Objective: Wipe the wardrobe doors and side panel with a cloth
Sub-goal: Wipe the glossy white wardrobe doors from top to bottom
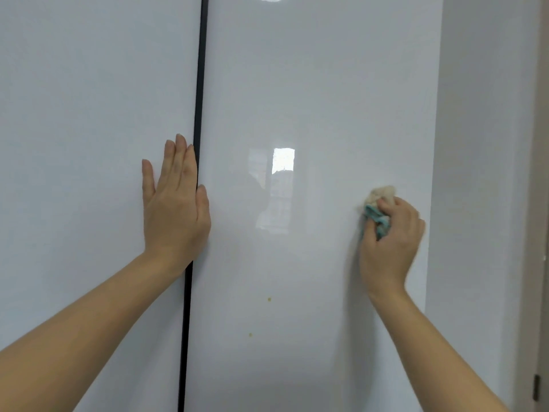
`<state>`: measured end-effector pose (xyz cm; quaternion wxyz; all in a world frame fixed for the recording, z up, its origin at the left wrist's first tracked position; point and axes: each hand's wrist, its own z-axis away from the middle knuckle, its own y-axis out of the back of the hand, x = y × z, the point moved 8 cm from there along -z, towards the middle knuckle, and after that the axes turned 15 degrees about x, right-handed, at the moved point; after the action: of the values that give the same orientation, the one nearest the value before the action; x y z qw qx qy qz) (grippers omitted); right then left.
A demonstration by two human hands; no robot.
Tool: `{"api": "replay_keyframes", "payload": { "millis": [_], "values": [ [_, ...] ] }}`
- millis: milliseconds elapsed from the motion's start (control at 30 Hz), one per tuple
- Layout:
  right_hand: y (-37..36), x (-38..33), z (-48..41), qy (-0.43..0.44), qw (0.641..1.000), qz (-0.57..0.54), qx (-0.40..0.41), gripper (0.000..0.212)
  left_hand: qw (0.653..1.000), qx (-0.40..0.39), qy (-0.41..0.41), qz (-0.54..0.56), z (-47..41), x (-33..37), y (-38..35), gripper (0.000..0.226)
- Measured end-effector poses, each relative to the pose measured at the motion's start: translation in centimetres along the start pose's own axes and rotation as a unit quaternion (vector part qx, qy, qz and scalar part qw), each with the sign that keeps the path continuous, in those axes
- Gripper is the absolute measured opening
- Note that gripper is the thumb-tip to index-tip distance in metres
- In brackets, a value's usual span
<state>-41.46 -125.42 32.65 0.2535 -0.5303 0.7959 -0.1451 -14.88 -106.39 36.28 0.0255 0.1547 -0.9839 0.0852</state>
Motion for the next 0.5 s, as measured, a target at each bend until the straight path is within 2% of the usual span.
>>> {"api": "replay_keyframes", "payload": {
  "millis": [267,400,500],
  "values": [
    [-4.9,-12.7,7.2,0.144,0.975,-0.115,-0.123,0.028,0.999,-0.024,-0.021,0.022,0.0,-0.4,0.6,0.057],
    [-5.4,-17.3,11.3,0.223,0.941,-0.169,-0.187,0.032,0.997,-0.043,-0.053,0.024,0.0,-0.9,1.0,0.056],
    [-5.1,-18.1,14.1,0.257,0.921,-0.192,-0.223,0.028,0.996,-0.063,-0.068,0.021,0.2,-1.1,1.1,0.057]
  ]
}}
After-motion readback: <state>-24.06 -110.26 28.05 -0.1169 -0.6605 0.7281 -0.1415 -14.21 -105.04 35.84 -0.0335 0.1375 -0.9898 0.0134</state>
